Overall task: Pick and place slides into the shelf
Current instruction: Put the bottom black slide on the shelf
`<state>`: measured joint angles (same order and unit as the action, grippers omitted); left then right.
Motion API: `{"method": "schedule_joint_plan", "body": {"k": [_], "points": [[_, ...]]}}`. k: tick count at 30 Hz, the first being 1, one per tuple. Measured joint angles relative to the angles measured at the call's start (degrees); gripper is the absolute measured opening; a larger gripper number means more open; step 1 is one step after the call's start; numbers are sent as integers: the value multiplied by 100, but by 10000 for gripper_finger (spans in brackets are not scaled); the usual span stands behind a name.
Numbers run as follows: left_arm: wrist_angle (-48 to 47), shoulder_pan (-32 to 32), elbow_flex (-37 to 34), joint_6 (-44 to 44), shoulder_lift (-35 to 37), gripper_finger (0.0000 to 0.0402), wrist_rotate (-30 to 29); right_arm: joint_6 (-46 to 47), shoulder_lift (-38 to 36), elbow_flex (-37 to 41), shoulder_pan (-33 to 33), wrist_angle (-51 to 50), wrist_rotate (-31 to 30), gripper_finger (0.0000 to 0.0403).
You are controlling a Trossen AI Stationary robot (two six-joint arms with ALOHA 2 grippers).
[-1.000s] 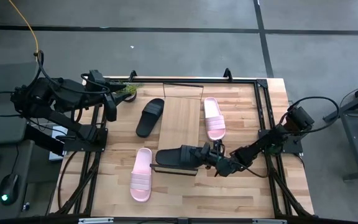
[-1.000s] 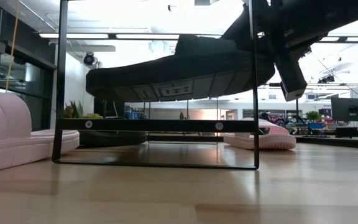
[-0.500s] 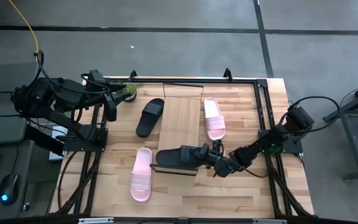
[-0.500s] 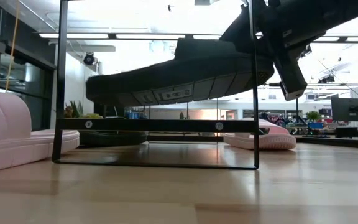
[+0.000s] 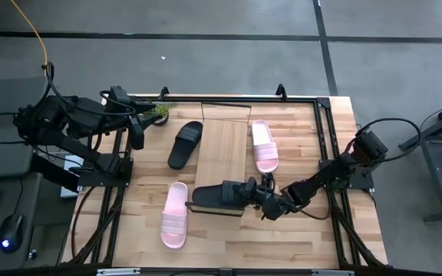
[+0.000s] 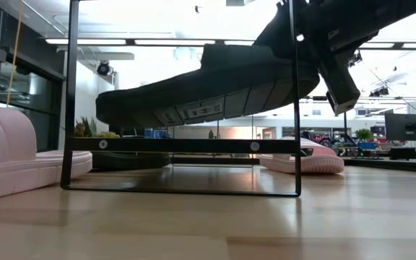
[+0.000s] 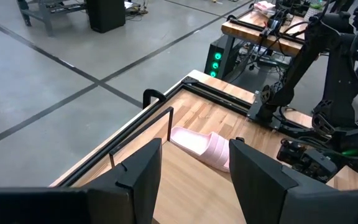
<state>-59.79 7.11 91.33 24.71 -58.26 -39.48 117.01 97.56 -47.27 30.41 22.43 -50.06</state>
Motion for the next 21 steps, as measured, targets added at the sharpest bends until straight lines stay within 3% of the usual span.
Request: {"method": "schedule_joint_plan", "body": {"k": [21], "points": [[4, 0, 0, 2, 0, 172, 37, -157, 0, 0, -2, 206, 278, 3]]}}
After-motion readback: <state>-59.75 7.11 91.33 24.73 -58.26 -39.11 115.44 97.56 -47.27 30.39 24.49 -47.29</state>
